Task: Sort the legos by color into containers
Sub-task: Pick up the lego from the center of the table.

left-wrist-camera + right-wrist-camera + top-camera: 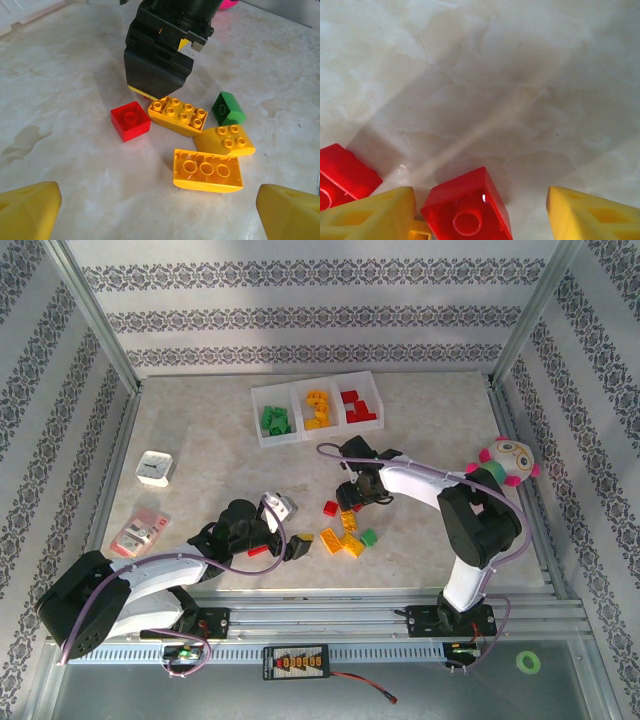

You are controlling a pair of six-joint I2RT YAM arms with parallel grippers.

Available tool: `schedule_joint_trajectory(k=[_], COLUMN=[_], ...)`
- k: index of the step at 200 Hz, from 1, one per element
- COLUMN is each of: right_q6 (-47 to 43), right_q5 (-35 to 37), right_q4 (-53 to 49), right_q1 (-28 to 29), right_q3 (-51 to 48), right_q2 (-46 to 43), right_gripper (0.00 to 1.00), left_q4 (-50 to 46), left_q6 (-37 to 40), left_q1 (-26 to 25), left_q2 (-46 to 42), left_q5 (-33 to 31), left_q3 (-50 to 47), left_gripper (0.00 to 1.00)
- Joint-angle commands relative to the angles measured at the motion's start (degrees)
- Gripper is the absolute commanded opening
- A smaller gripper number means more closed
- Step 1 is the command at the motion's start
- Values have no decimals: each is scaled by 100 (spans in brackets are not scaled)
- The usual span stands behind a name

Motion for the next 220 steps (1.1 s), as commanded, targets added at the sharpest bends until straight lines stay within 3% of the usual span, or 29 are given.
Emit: schedule_joint_trajectory(k=[1, 92, 172, 220], right_q6=[109, 441, 497, 464], right_q5=[-105, -16, 632, 829], right_q4=[-204, -187, 62, 1033], right_q1=[-100, -199, -315, -862], right_q3=[164, 191, 849, 1943], right_q2=[212, 142, -252, 336], right_gripper=[66, 35, 27, 23], left_q4=[223, 227, 788, 804], left_q6=[66, 119, -132, -132], left_q1=[-58, -57, -53, -54], left_q2=[2, 29, 198, 141], left_q5=[143, 154, -45, -165], left_q3=[162, 182, 74, 59], left_gripper=[100, 99, 99, 99])
